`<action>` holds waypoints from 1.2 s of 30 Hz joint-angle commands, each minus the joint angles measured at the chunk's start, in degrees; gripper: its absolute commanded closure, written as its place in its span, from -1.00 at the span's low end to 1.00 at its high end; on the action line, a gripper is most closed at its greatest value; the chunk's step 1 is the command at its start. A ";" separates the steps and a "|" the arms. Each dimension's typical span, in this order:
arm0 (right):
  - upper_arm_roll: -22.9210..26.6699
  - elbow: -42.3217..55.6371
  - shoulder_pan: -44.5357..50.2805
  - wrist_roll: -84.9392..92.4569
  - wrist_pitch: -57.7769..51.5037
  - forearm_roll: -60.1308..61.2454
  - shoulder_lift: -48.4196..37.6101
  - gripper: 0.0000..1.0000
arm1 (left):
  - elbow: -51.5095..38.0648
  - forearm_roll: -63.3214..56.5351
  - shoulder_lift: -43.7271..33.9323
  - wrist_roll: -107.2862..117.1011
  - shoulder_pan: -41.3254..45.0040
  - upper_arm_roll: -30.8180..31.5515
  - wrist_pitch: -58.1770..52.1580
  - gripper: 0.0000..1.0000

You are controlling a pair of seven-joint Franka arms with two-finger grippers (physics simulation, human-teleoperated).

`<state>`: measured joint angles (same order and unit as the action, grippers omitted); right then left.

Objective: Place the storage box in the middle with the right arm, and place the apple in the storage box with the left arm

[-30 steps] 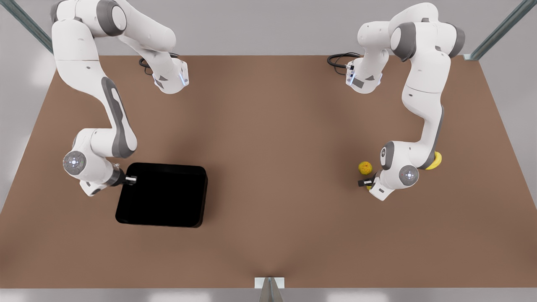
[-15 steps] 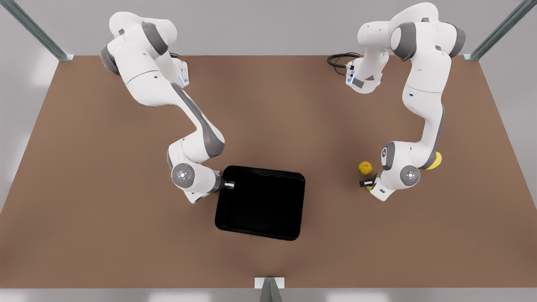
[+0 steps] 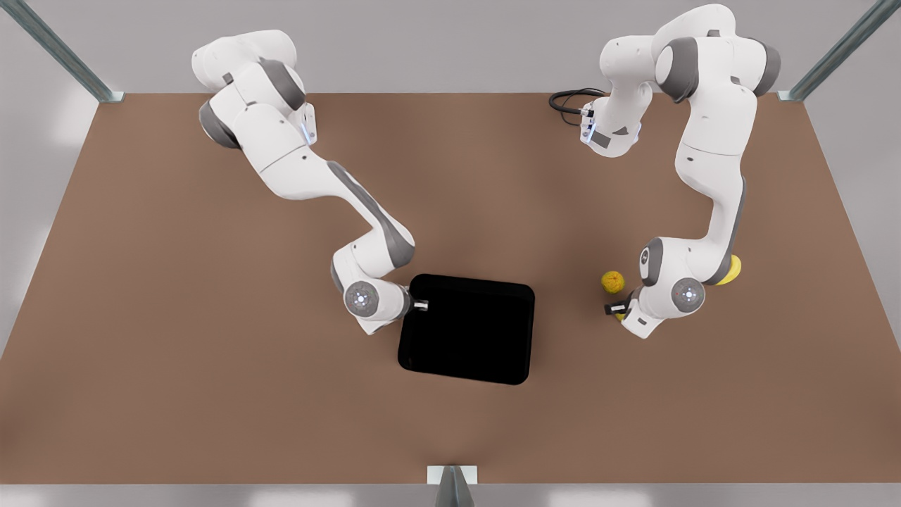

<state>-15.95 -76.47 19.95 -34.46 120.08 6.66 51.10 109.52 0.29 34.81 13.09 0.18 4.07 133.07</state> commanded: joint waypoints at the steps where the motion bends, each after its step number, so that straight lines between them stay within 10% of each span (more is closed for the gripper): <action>1: -0.04 0.09 0.00 1.93 -0.02 -0.06 -0.03 -0.85 | -0.01 -0.02 0.00 0.00 -0.01 -0.03 0.08 -0.47; 13: -0.04 -6.15 -22.49 18.63 -26.29 -3.31 -27.27 -1.00 | -0.89 -0.02 0.79 0.00 -0.10 -0.20 0.09 -0.46; 20: 0.40 -6.15 -39.81 28.02 -23.93 -13.25 -27.37 -1.00 | -0.98 -0.02 0.70 0.00 -0.10 -0.29 0.08 -0.36; 22: 8.92 -6.23 -33.48 34.81 -23.84 -10.09 -27.72 -1.00 | -0.98 -0.02 0.70 0.00 -0.10 -0.20 0.00 -0.35; 36: 8.83 -5.80 -34.45 34.19 -24.28 -9.20 -26.40 -1.00 | -0.98 -0.02 -0.18 0.09 -0.10 -0.20 -0.53 -0.35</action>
<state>-7.12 -82.27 -14.48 -0.26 95.80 -2.55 24.78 108.55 -0.34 34.38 13.22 0.09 3.87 132.46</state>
